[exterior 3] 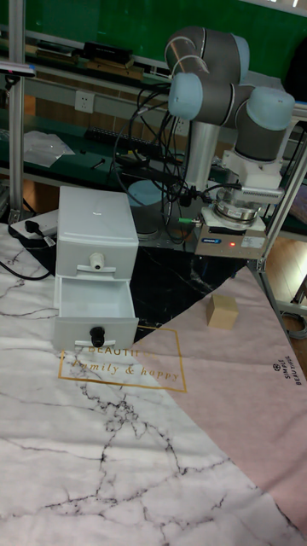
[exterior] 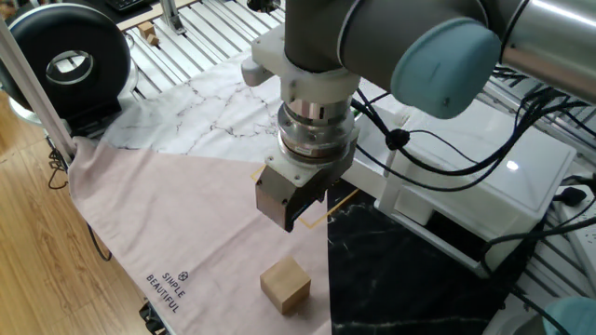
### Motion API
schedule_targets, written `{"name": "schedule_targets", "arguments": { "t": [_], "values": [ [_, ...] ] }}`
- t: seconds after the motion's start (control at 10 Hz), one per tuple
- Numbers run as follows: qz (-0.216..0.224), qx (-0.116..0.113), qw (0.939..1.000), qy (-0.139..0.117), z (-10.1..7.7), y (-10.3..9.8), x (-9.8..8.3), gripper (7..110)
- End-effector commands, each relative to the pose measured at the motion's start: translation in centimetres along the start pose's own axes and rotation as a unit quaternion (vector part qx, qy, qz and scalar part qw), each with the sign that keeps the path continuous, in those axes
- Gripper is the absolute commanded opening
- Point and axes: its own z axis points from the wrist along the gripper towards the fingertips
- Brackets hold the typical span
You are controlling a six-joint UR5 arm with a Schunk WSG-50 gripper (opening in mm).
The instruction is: Put things in the drawer
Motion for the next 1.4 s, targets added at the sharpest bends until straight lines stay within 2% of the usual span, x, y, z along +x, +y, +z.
{"name": "schedule_targets", "arguments": {
  "t": [0.0,0.1,0.2,0.3,0.4,0.5,0.7,0.8,0.9,1.0,1.1,1.3],
  "values": [
    [0.08,-0.001,0.9968,-0.007,3.8,4.2,-1.6,66],
    [0.099,0.0,0.995,-0.013,5.2,5.5,-2.5,66],
    [0.116,-0.004,0.9932,-0.007,5.5,6.8,-2.5,66],
    [0.117,0.005,0.9931,-0.006,5.9,6.8,-2.7,66],
    [0.105,0.011,0.9944,-0.007,6.6,6.2,-2.7,66],
    [0.091,0.009,0.9958,0.005,6.9,6.3,-2.1,66],
    [0.051,0.055,0.9972,0.009,7.0,3.7,-1.8,66],
    [0.027,0.057,0.998,-0.004,7.3,3.0,-2.3,66],
    [0.022,0.043,0.9987,-0.018,7.9,3.0,-2.8,66],
    [0.046,0.028,0.9984,-0.015,8.1,3.7,-2.6,88],
    [0.069,0.0,0.9975,-0.014,8.2,5.2,-2.5,88],
    [0.071,0.02,0.9968,-0.03,8.0,4.4,-2.7,88]
  ]
}}
